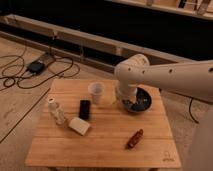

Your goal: Place the pepper in the ceramic cup

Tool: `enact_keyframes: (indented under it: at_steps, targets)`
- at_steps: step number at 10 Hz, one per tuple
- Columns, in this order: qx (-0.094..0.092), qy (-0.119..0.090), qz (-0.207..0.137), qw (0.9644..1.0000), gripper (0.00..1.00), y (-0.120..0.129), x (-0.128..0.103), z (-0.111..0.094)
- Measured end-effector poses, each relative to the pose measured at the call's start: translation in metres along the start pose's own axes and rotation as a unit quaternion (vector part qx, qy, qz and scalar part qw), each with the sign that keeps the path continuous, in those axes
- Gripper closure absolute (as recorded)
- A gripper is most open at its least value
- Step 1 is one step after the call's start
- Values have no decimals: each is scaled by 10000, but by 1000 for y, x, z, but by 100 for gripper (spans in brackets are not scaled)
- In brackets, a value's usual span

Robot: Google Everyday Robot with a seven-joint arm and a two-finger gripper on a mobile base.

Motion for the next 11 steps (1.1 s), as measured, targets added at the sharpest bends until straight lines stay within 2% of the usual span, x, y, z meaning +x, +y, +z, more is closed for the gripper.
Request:
enact_keyframes:
  at_steps: [1, 5, 7, 9, 11]
  targets:
    - [-11, 95, 282, 9996, 28, -10, 22, 7]
    - [-59, 455, 958, 9943, 28, -28, 74, 36]
    - [-113, 596, 1164, 9914, 28, -33, 86, 54]
    - [-162, 656, 1308, 9891, 28, -38, 87, 67]
    - [-194, 803, 1562, 9843, 28, -50, 93, 82]
